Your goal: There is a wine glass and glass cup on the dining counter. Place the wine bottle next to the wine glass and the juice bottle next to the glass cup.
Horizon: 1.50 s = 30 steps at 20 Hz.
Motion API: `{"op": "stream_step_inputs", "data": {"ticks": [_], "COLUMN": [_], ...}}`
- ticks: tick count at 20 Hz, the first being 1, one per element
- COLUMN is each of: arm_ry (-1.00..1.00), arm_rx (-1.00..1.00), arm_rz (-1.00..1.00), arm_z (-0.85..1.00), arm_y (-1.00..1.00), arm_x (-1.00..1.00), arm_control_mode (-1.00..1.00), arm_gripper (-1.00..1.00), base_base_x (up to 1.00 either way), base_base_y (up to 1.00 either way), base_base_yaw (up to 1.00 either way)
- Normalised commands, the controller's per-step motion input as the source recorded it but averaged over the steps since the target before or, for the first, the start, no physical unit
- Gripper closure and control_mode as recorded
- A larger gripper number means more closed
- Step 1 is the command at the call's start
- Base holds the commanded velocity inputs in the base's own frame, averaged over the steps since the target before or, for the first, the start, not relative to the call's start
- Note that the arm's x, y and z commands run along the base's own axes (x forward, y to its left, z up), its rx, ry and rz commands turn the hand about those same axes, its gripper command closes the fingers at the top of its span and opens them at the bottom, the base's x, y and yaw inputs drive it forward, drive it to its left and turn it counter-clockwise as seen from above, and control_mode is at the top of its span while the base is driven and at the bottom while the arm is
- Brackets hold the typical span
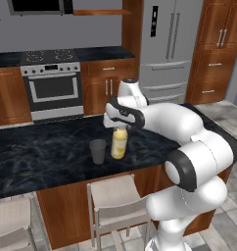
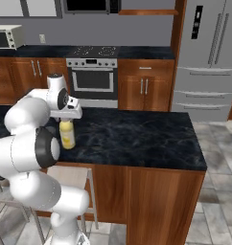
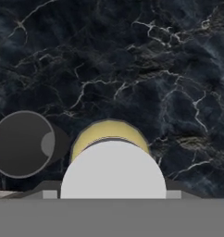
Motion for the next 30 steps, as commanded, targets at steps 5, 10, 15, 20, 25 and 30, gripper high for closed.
{"op": "stream_step_inputs", "data": {"ticks": [5,10,15,20,25,30], "arm_ry": [0.0,-0.03,-0.03,-0.02,0.0,0.0], "arm_rx": [0.0,0.0,0.0,0.0,0.0,0.0], "arm_rz": [0.0,0.0,-0.02,-0.02,-0.02,0.0], "arm_z": [-0.27,-0.25,-0.22,-0.24,-0.07,0.07], "arm_y": [0.05,0.03,0.05,0.02,0.0,-0.01], "arm_x": [0.07,0.02,0.0,-0.07,-0.1,-0.03], "arm_control_mode": [-1.0,-1.0,-1.0,-1.0,-1.0,-1.0], "arm_gripper": [1.0,1.0,1.0,-1.0,-1.0,-1.0], "base_base_x": [0.0,0.0,0.0,0.0,0.0,0.0], "base_base_y": [0.0,0.0,0.0,0.0,0.0,0.0], "base_base_yaw": [0.0,0.0,0.0,0.0,0.0,0.0]}}
